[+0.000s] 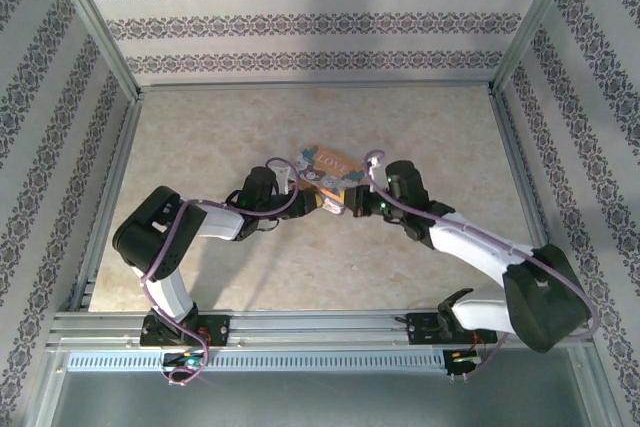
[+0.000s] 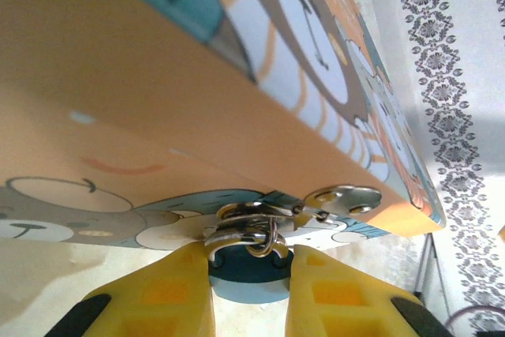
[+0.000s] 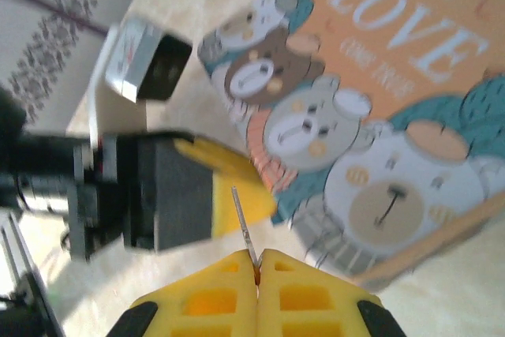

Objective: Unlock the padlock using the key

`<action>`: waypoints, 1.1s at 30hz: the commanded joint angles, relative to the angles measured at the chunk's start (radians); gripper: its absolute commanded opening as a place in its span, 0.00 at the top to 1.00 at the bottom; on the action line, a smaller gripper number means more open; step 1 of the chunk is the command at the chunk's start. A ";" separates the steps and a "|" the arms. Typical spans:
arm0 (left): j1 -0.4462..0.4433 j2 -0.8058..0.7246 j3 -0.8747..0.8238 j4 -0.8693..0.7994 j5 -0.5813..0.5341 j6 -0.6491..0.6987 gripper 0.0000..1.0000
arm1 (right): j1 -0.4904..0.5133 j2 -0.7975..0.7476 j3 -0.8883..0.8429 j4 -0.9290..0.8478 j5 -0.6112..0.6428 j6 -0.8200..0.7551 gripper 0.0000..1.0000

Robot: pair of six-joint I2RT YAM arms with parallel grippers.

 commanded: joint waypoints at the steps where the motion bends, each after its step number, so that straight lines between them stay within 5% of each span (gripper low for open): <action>1: -0.017 -0.045 0.044 -0.049 0.066 -0.056 0.80 | 0.058 -0.068 -0.057 -0.053 0.117 -0.089 1.00; 16: -0.024 -0.066 0.096 -0.139 0.078 -0.157 0.79 | 0.268 -0.105 -0.194 0.030 0.397 -0.198 1.00; 33: -0.039 -0.045 0.100 -0.086 0.084 -0.229 0.80 | 0.323 0.005 -0.176 0.161 0.505 -0.247 1.00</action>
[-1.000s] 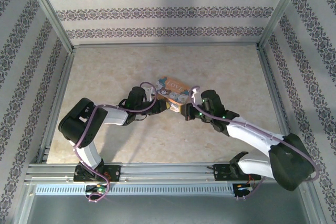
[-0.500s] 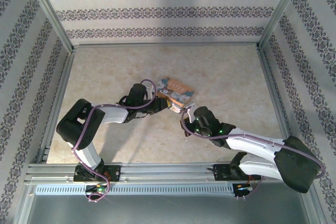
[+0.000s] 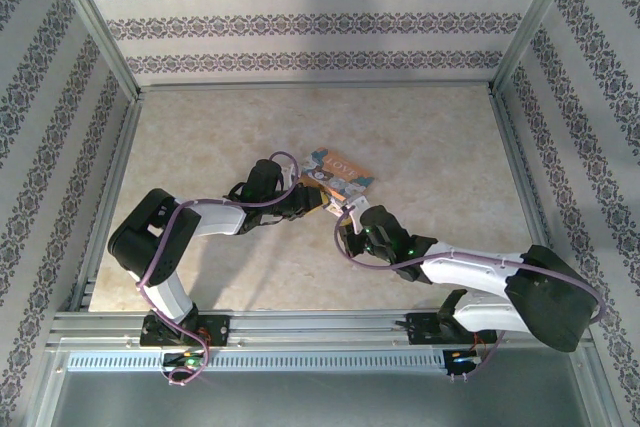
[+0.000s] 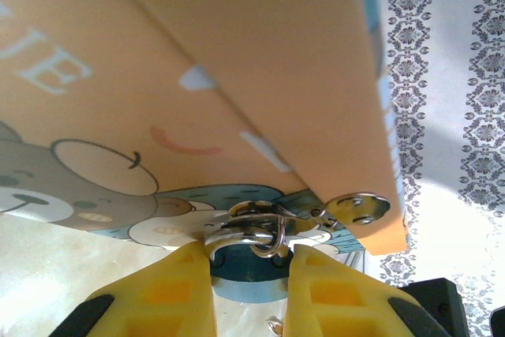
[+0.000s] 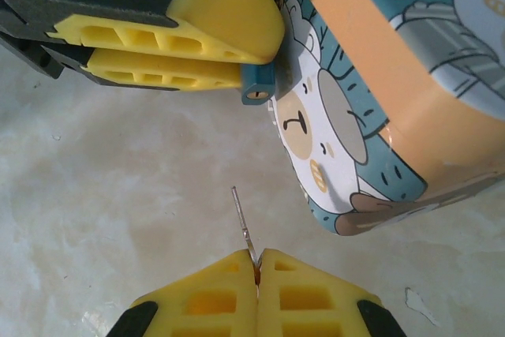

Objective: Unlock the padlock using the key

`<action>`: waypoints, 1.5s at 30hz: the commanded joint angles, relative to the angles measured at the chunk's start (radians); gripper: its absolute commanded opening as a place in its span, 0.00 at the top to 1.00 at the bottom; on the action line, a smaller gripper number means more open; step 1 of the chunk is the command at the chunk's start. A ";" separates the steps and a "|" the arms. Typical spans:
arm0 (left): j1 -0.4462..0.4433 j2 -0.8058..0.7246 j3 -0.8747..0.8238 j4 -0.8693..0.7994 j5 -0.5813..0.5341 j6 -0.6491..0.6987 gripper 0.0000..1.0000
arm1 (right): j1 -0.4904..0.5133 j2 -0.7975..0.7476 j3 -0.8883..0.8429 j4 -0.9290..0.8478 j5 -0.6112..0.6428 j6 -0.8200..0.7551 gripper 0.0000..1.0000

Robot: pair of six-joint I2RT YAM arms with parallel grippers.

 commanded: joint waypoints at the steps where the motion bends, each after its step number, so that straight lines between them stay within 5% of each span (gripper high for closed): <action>1: -0.019 -0.010 0.026 0.055 0.021 -0.026 0.80 | 0.010 0.013 0.009 0.046 0.039 -0.027 1.00; 45: -0.020 0.005 0.005 0.101 0.021 -0.048 0.81 | 0.009 0.157 0.080 0.175 0.136 -0.018 1.00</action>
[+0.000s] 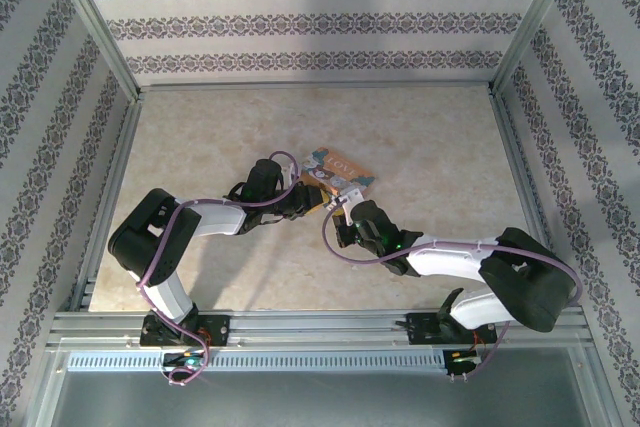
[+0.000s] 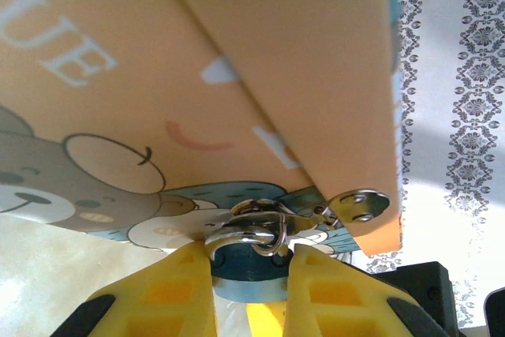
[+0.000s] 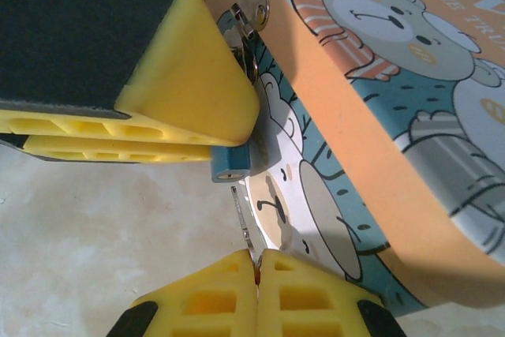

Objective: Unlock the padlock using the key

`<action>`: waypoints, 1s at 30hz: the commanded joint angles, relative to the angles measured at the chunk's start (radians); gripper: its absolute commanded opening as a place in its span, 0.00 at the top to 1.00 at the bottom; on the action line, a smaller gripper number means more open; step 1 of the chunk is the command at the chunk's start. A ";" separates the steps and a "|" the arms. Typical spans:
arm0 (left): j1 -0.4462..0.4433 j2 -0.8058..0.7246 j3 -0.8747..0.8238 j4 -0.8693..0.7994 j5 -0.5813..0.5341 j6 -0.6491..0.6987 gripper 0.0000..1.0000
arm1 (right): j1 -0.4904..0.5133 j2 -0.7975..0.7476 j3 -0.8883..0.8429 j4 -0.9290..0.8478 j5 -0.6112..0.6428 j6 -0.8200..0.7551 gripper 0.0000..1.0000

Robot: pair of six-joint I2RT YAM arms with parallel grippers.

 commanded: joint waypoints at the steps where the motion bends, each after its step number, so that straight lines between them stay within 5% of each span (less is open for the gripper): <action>1: -0.019 0.004 0.005 0.078 0.018 -0.004 0.81 | 0.006 0.008 0.024 0.043 0.028 0.005 1.00; 30: -0.021 -0.008 -0.020 0.093 0.009 -0.012 0.82 | -0.027 0.067 0.046 0.157 -0.038 0.069 1.00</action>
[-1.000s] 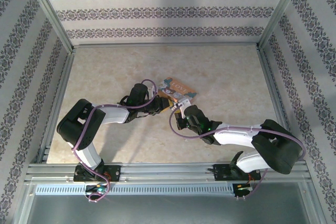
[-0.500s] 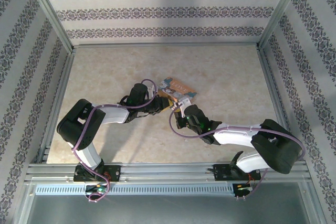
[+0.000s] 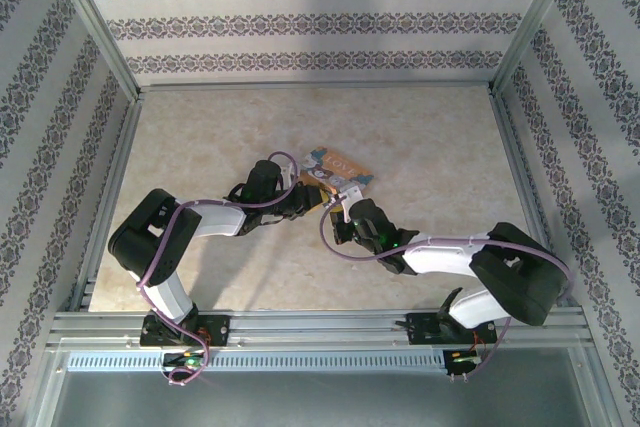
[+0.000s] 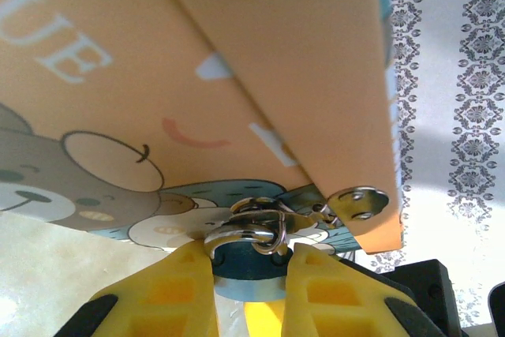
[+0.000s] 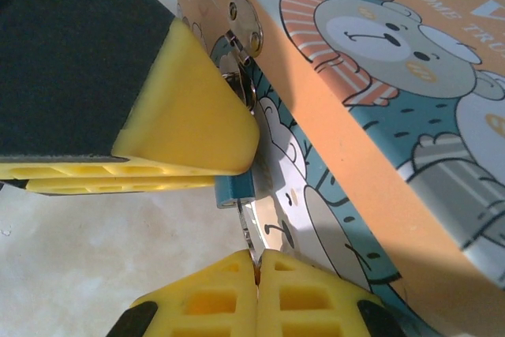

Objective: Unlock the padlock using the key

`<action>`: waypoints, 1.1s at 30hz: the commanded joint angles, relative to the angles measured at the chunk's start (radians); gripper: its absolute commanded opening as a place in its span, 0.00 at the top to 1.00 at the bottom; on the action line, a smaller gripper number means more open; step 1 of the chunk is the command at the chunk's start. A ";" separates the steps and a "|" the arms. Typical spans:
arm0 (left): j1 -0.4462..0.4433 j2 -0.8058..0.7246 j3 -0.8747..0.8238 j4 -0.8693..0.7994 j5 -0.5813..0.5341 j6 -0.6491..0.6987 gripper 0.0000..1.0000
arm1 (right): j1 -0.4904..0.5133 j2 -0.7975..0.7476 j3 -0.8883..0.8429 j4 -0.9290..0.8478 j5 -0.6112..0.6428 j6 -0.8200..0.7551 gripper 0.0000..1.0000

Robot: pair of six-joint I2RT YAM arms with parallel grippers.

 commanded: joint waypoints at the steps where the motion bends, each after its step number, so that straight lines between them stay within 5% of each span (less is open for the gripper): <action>1: -0.018 -0.008 -0.008 0.070 0.037 -0.008 0.82 | -0.015 0.017 0.041 0.081 -0.035 0.027 1.00; 33: -0.019 -0.002 -0.029 0.090 0.022 -0.018 0.82 | -0.069 0.146 0.117 0.234 -0.140 0.056 1.00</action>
